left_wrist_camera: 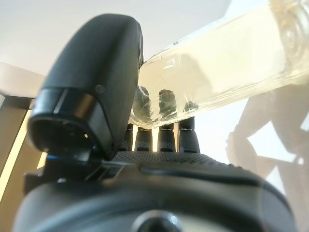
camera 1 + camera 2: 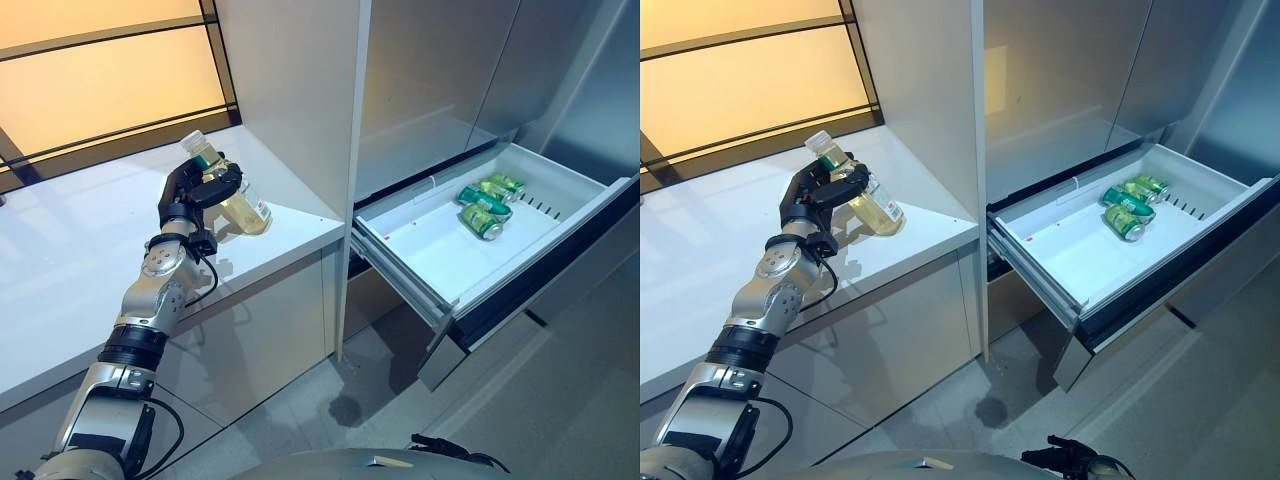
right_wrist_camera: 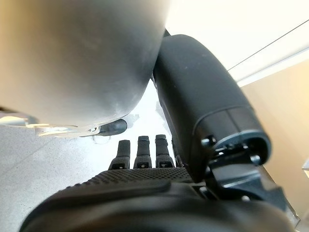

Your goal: Put drinks into fridge and close the fridge

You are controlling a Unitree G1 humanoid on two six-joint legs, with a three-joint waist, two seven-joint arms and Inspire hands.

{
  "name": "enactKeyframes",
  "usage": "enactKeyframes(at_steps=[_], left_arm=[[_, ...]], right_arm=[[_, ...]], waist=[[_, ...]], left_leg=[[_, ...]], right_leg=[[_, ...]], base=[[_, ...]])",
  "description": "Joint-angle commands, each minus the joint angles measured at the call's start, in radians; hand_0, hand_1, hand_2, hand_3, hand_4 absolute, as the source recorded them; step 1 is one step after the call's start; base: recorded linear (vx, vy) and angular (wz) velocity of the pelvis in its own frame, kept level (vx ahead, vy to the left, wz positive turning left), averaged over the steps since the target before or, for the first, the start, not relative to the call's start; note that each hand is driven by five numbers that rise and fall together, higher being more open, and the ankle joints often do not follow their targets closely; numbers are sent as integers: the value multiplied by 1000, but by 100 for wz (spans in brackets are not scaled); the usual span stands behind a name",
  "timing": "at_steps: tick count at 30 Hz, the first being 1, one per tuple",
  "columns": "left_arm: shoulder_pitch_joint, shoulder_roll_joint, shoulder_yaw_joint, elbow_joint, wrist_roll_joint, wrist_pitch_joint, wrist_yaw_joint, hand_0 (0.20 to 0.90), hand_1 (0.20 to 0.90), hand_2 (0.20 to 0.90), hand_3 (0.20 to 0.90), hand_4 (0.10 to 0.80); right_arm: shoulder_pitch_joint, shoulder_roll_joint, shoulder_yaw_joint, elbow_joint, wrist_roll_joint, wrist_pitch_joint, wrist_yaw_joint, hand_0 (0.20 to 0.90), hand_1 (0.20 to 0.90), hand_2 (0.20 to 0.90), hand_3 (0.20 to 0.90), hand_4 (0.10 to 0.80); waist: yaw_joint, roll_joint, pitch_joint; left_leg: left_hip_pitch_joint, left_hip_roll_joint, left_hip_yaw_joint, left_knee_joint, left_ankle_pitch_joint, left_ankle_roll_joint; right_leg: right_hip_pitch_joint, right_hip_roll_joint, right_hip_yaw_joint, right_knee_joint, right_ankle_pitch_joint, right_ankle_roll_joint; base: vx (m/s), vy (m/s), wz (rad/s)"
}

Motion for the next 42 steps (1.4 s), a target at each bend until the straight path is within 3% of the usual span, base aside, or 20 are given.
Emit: enactKeyframes(at_steps=[1, 10, 15, 21, 27, 29, 30, 35, 42], left_arm=[[-234, 47, 15, 1, 32, -155, -11, 300, 300, 300, 200, 100], [-232, 62, 18, -40, 52, -173, -25, 300, 300, 300, 200, 100], [-229, 88, 1, -136, 59, -171, -44, 300, 300, 300, 200, 100], [-221, 101, -30, -260, 60, -166, -56, 300, 300, 300, 200, 100], [-239, 117, -75, -365, 71, -174, -81, 300, 300, 300, 200, 100], [-225, 140, -62, -358, 58, -215, -127, 300, 300, 300, 200, 100], [-225, 144, -59, -370, 55, -217, -138, 300, 300, 300, 200, 100], [-261, 209, -91, -474, 60, -200, -129, 300, 300, 300, 200, 100], [-262, 207, -117, -501, 123, -254, -176, 300, 300, 300, 200, 100]], right_arm=[[-2, -36, 53, 47, -34, -2, 18, 900, 900, 900, 900, 800], [-6, -49, 102, 29, -176, -40, 62, 900, 900, 900, 900, 800], [-37, -80, 231, -80, -372, -95, 102, 900, 900, 900, 900, 800], [-85, -107, 349, -266, -436, -93, 144, 900, 900, 900, 900, 800], [-153, -114, 406, -481, -419, -64, 139, 900, 900, 900, 900, 800], [-129, -131, 388, -409, -420, -221, 122, 900, 900, 900, 900, 800], [-125, -126, 382, -402, -426, -258, 116, 900, 900, 900, 900, 800], [-89, -147, 416, -786, -343, -125, 118, 900, 900, 900, 900, 800], [-182, -146, 380, -944, -110, -130, 236, 900, 900, 900, 900, 800]], waist=[[0, 10, -33], [9, 7, -31], [30, 3, -27], [58, -1, -22], [80, -3, -17], [82, 2, -17], [83, 4, -15], [71, 6, -2], [81, 1, 6]], left_leg=[[14, -35, -68, 3, -116, 7], [10, -37, -74, 2, -114, 5], [6, -38, -87, 2, -112, 2], [-1, -43, -108, 2, -107, 0], [-8, -49, -125, 2, -101, 0], [-14, -48, -124, 2, -99, 1], [-15, -49, -122, 2, -100, 2], [-11, -54, -116, 2, -101, 7], [-12, -55, -124, 2, -89, 0]], right_leg=[[-49, 15, -28, 22, 8, 58], [-48, 11, -38, 19, 9, 59], [-46, 6, -54, 18, 9, 59], [-44, 0, -74, 16, 8, 57], [-41, -7, -90, 14, 9, 57], [-46, -5, -91, 15, 13, 60], [-46, -7, -92, 15, 12, 62], [-41, -14, -97, 13, 13, 67], [-40, -18, -103, 14, 22, 66]], base=[[-15, -1, -5], [-2, 0, 0], [-28, -9, 2], [-35, 4, 8], [-45, 13, 9], [-59, 21, 8], [-54, 36, 5], [-59, 24, 4], [-29, 11, 0]])
